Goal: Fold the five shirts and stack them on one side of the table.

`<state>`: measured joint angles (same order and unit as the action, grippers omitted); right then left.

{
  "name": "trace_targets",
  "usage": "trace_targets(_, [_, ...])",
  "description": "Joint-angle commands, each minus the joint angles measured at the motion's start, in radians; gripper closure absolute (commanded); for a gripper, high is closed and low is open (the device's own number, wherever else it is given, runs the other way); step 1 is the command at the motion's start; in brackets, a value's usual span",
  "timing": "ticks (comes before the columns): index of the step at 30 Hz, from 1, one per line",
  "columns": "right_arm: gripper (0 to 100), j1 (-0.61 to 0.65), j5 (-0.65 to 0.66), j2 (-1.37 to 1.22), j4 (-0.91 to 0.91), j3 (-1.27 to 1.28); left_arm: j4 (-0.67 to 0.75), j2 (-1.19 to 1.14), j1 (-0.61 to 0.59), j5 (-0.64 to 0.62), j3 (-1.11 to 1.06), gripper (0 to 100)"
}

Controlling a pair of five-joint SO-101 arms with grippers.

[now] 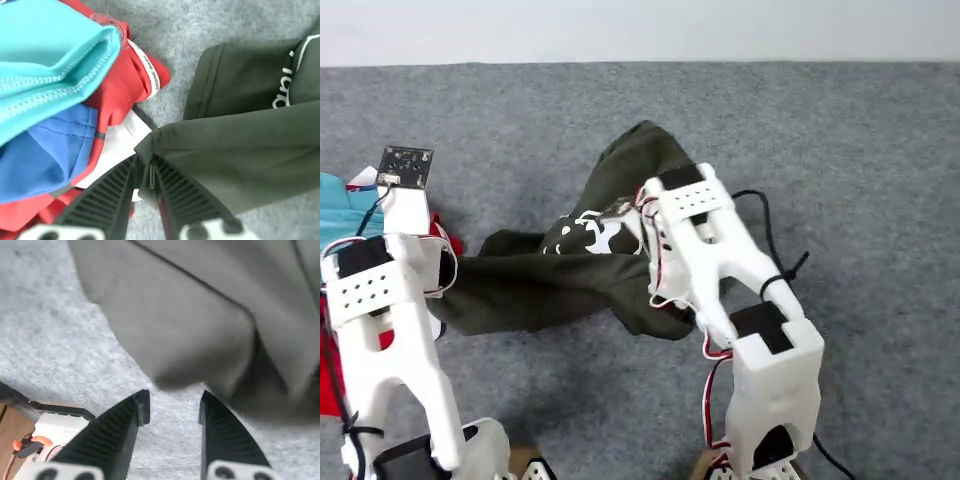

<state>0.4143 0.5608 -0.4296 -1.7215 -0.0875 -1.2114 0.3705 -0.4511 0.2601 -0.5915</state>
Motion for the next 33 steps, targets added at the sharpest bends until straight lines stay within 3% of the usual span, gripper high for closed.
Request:
trace_targets(1, [83.7,0.008,0.006,-0.027,0.104,-0.061,0.035,0.029,-0.006,-0.009,-0.002,100])
trace_targets(5, [83.7,-0.008,0.006,-0.108,0.196,-0.181,0.034,0.029,-0.005,-0.006,0.002,100])
trace_targets(12, [83.7,-0.012,0.006,-0.236,0.188,-0.456,0.034,0.029,-0.003,-0.005,-0.001,100])
trace_targets(19, [83.5,-0.01,0.006,-0.26,-0.07,-0.6,0.034,0.029,-0.003,-0.005,0.001,100])
trace_targets(29, [83.2,-0.03,-0.025,-0.143,-0.076,-0.365,0.035,0.029,-0.003,-0.005,0.007,100])
trace_targets(33, [76.2,-0.03,-0.035,-0.108,-0.074,-0.259,0.035,0.029,-0.003,-0.005,0.007,100])
